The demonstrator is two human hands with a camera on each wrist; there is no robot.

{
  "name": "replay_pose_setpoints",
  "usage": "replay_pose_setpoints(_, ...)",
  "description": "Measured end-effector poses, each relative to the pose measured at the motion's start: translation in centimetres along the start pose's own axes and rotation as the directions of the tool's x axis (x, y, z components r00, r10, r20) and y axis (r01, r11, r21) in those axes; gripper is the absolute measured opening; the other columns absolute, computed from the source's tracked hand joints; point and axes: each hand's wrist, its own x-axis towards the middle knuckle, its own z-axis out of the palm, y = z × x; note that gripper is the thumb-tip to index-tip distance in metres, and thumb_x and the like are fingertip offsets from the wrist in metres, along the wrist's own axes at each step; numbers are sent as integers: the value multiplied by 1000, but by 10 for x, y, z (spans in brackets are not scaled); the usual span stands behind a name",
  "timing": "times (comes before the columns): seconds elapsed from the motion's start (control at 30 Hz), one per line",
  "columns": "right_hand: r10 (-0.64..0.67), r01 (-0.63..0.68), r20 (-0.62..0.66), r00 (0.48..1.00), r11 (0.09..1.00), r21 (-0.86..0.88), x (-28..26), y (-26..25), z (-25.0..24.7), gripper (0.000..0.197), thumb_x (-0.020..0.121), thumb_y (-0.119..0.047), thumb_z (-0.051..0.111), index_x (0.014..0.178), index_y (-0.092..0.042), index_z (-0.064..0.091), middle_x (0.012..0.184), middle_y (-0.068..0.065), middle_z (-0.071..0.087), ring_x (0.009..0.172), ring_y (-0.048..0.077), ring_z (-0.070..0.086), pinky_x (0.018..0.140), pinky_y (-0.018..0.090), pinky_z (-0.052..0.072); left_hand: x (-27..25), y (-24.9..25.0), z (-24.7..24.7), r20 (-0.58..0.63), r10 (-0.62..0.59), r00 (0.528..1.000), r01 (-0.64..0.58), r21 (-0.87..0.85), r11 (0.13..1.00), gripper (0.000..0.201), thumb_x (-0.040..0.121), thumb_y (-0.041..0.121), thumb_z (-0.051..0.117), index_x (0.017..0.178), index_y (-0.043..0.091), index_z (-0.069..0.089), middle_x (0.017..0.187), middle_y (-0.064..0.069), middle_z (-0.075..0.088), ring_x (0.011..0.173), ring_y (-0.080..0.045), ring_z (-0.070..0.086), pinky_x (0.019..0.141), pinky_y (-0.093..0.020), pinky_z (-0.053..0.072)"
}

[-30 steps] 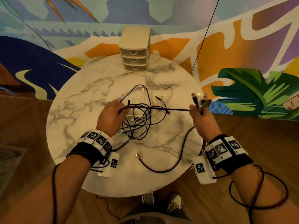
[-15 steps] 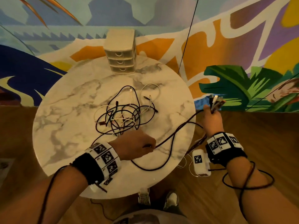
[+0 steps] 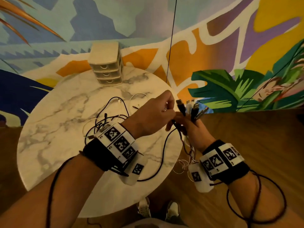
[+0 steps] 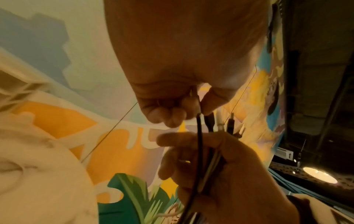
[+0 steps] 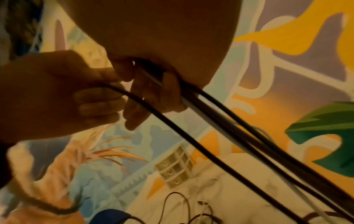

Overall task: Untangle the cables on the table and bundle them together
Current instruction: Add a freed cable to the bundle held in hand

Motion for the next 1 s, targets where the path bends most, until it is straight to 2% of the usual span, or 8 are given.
replay_pose_setpoints(0.2, -41, 24, 110, 993, 988, 149, -7, -5, 10, 46, 89, -2, 39, 55, -25, 62, 52, -14, 58, 45, -3, 42, 49, 5, 33, 4, 12, 1, 19, 53, 998, -51, -86, 995, 15, 85, 3, 47, 94, 14, 40, 61, 0, 51, 46, -18, 48, 42, -34, 40)
replay_pose_setpoints(0.3, -21, 10, 100, 995, 994, 109, -5, -5, 8, 34, 85, -9, 45, 57, -21, 60, 53, -9, 56, 47, -1, 41, 49, 8, 32, 0, 6, 1, -50, 160, 986, -161, -25, 987, 21, 85, 3, 53, 97, 18, 43, 76, 3, 56, 66, -24, 52, 58, -42, 44)
replay_pose_setpoints(0.4, 45, -49, 30, 999, 985, 165, 0, -8, 10, 38, 94, 5, 44, 60, -11, 42, 44, -9, 41, 41, 0, 32, 45, 11, 28, -2, 4, 6, -93, 233, 968, -232, 19, 973, 25, 85, 11, 56, 102, 26, 44, 92, 12, 56, 74, -38, 56, 63, -44, 42)
replay_pose_setpoints(0.57, 121, -130, 56, 991, 971, 202, 5, -4, 10, 36, 93, 8, 38, 64, -13, 35, 48, -10, 30, 44, 3, 22, 44, 16, 22, -3, 2, 10, -115, 300, 947, -291, 88, 953, 27, 86, 3, 54, 109, 17, 51, 85, 3, 58, 63, -2, 50, 52, -11, 35)
replay_pose_setpoints(0.63, 115, -122, 53, 992, 976, 181, 6, -1, 10, 35, 94, 3, 41, 63, -13, 37, 48, -9, 34, 45, 3, 25, 45, 17, 24, -3, 1, 13, -95, 314, 944, -299, 144, 943, 28, 88, 3, 52, 113, 15, 52, 91, -1, 62, 63, 3, 49, 55, -8, 33)
replay_pose_setpoints(0.73, 90, -100, 88, 992, 987, 124, 6, 1, 10, 21, 89, -13, 46, 69, -8, 45, 63, 13, 41, 54, 17, 37, 51, 23, 35, 0, -3, 17, -84, 328, 941, -311, 170, 935, 30, 90, 5, 51, 117, 19, 52, 103, 2, 66, 86, -4, 59, 67, -13, 45)
replay_pose_setpoints(0.87, 105, -113, 89, 991, 989, 92, 7, 0, 7, 31, 99, -3, 36, 72, -8, 51, 69, 17, 51, 61, 26, 52, 60, 31, 46, 2, -5, 20, -118, 359, 926, -336, 178, 925, 31, 90, 10, 53, 118, 22, 53, 106, 6, 65, 95, -8, 59, 70, -15, 45)
replay_pose_setpoints(1.0, 165, -178, 81, 983, 967, 185, 10, 3, 10, 52, 98, -6, 37, 49, -16, 48, 44, -2, 37, 38, 15, 35, 46, 31, 40, 8, -22, 29, -250, 84, 965, -156, -283, 946, 41, 80, 12, 53, 119, 25, 51, 106, 5, 62, 76, -6, 53, 63, -16, 43)
